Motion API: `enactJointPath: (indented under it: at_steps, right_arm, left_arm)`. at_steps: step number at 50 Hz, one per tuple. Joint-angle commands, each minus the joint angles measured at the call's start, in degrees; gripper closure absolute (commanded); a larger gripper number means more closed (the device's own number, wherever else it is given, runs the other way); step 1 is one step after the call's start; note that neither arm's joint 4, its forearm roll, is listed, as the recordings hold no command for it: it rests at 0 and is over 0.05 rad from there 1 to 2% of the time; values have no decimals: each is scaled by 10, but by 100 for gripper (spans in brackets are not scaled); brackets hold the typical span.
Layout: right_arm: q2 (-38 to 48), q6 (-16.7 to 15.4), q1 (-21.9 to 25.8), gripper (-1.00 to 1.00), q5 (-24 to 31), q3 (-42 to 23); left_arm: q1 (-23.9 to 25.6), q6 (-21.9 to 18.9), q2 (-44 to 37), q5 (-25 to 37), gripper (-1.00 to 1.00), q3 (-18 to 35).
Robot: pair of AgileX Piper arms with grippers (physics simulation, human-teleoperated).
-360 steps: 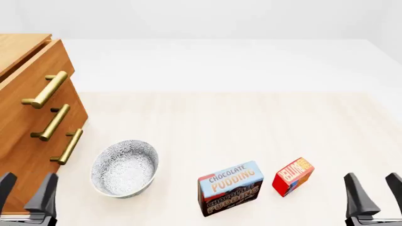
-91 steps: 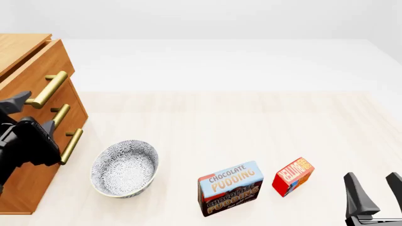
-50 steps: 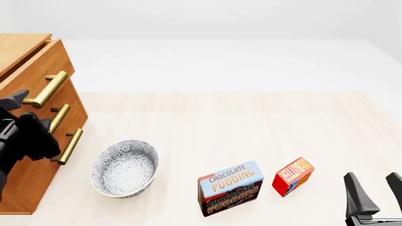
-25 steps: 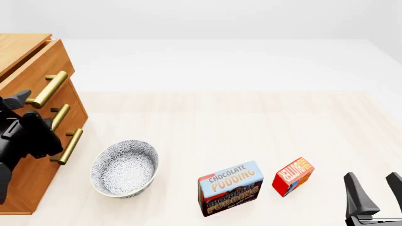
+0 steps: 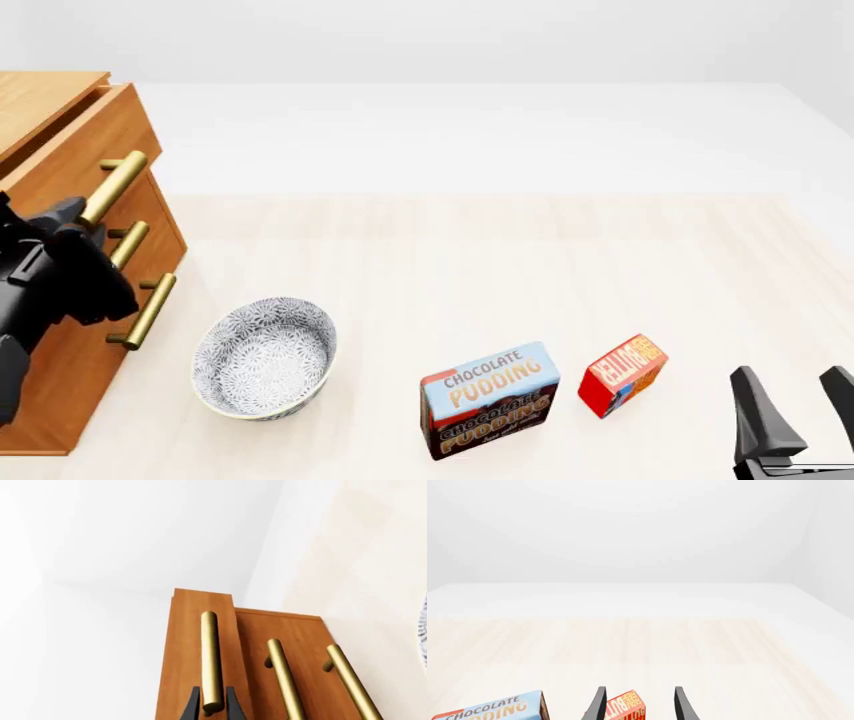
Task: Put the butter at the back in the top drawer of the cabinet and close it.
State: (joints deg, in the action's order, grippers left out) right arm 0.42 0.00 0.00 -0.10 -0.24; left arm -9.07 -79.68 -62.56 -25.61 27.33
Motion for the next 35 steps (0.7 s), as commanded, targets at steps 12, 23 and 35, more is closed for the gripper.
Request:
enactJointPath:
  at_steps: [12, 23, 35]
  right_arm:
    - [0, 0, 0, -100, 0, 0]
    - [0, 0, 0, -100, 0, 0]
    - [0, 0, 0, -100, 0, 0]
  left_arm:
    - [6, 1, 3, 13, 100, -7]
    - [10, 3, 5, 16, 100, -8]
    - [18, 6, 12, 22, 100, -11]
